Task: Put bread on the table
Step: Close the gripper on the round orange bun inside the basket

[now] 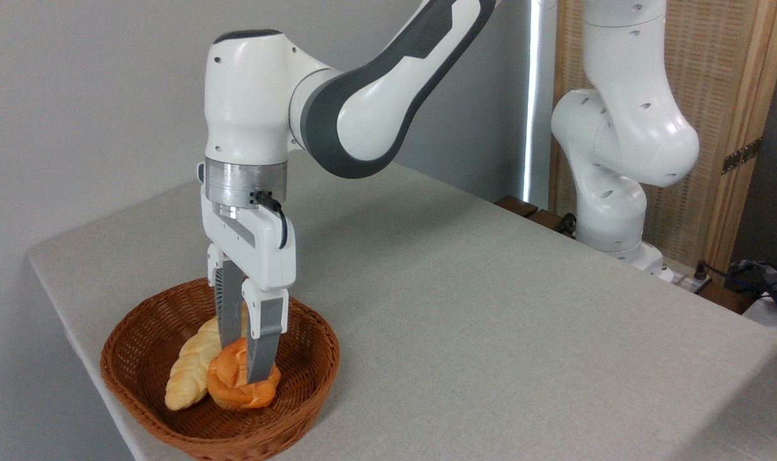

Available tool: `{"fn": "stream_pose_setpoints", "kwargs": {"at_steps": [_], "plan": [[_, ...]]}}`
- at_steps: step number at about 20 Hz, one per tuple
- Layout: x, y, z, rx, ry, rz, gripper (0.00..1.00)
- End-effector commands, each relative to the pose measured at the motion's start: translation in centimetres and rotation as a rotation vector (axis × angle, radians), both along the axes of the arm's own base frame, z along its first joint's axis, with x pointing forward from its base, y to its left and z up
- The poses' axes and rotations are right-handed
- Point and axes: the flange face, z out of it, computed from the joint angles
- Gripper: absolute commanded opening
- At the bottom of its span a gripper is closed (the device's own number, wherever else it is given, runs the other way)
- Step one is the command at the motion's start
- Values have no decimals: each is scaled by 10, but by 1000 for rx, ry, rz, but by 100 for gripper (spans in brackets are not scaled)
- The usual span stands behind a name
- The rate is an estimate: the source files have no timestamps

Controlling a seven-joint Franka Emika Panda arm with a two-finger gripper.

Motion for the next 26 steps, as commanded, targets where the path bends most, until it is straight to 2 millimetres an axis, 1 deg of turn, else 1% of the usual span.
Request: {"fn": "stream_pose_setpoints", "kwargs": {"at_steps": [1, 4, 9, 14, 15, 16, 17, 18, 20, 22, 23, 26], "plan": [[-2, 1, -3, 14, -9, -16, 100], [-3, 1, -14, 19, 1, -21, 100], [2, -2, -22, 8, -42, -33, 100], [4, -2, -26, 6, -42, -34, 100], [4, -2, -26, 6, -44, -34, 97], [4, -2, -26, 4, -44, -32, 85], [4, -3, -26, 2, -43, -32, 77], [4, -3, -26, 0, -43, -31, 66], [4, -3, -26, -1, -44, -30, 51], [4, -3, -26, -1, -44, -30, 42], [4, -3, -26, -2, -44, -31, 39], [4, -3, -26, -2, -44, -31, 38]]}}
